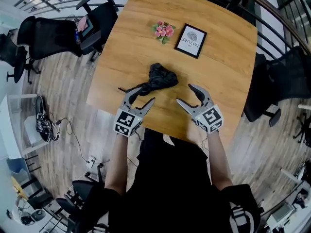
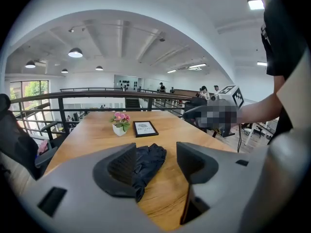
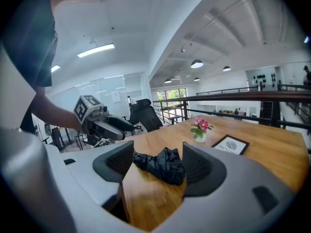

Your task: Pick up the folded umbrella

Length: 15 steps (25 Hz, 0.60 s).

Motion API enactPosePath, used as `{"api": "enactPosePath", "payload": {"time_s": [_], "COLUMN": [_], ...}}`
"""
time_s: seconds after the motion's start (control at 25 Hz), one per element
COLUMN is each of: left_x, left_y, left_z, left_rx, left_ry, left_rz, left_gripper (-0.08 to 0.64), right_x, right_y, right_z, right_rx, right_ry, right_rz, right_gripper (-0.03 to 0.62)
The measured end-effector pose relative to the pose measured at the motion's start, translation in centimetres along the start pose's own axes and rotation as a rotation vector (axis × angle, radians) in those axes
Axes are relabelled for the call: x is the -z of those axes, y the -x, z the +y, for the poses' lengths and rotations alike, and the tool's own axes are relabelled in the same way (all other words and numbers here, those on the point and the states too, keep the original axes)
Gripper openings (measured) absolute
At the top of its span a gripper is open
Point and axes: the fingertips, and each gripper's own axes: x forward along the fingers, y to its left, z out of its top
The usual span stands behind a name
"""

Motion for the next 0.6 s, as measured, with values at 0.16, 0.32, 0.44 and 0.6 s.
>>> {"api": "enactPosePath", "payload": {"time_s": [0.16,0.32,0.44,0.6], "left_x": [1.7,4.2,6.0,8.1], "left_y": [-1.9,-3.8,-5.6,-7.4], "left_z": [1.2,2.6,4.0,4.8], "left_rx": [0.056,0.105,0.127,0.164], "left_ry": [0.009,0.046,0.039,0.007], "left_rz": [0.051,0.132,0.158,0.219], "left_gripper": [0.272,0.272,0.272,0.272], "right_x": [0.2,1.7,3.3,5.4], "right_y": [-1.3,-2.1,-2.7,-3.2], "right_z": [-0.8,-1.4,-1.7,-1.7], "right_rx": [0.039,0.069,0.083,0.1], "right_ry": [-0.039,-0.083,-0.112,-0.151], "right_rz": [0.013,0.042,0.077,0.124], "right_gripper": [0.314,0.314,0.314,0.316]}}
